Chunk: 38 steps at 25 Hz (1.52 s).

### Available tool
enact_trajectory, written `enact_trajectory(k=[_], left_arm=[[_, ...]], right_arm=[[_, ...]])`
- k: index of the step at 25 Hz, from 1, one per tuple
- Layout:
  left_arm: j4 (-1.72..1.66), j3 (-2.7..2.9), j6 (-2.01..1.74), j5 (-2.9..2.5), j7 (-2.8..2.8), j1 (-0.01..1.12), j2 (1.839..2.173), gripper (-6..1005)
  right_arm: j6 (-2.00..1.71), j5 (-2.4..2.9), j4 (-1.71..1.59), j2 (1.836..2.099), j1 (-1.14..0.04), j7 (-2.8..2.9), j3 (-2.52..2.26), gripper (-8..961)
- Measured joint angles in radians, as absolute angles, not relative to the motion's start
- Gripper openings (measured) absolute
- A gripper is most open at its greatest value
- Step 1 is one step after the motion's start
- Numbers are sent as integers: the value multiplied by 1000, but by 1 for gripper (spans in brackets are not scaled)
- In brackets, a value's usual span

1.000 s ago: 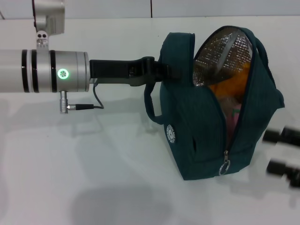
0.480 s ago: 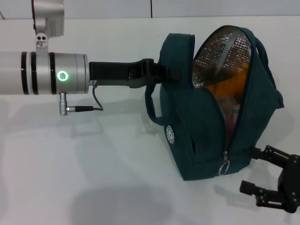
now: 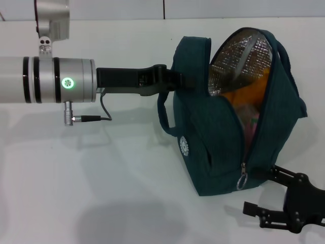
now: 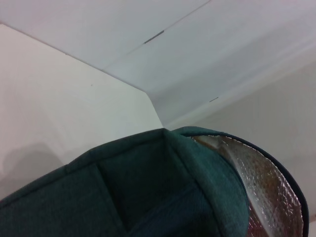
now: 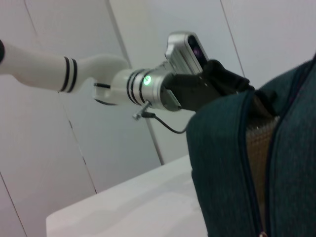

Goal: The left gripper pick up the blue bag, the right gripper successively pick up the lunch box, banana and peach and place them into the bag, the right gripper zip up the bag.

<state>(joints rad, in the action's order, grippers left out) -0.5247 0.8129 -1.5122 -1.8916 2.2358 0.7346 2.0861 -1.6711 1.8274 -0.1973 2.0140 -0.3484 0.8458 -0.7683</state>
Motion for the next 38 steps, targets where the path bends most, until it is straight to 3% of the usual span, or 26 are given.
enact_trajectory(k=[12, 34, 38], left_arm=[[-525, 813, -1514, -1891, 2233, 736, 2087, 96], [-515, 813, -1515, -1879, 2223, 734, 2088, 98], [-514, 813, -1516, -1879, 2223, 733, 2088, 98]], right_arm=[[-1634, 1823, -157, 2024, -413, 844, -843, 877], [-1617, 1777, -155, 2017, -381, 856, -830, 868], [-1612, 1776, -155, 2017, -380, 856, -830, 727]])
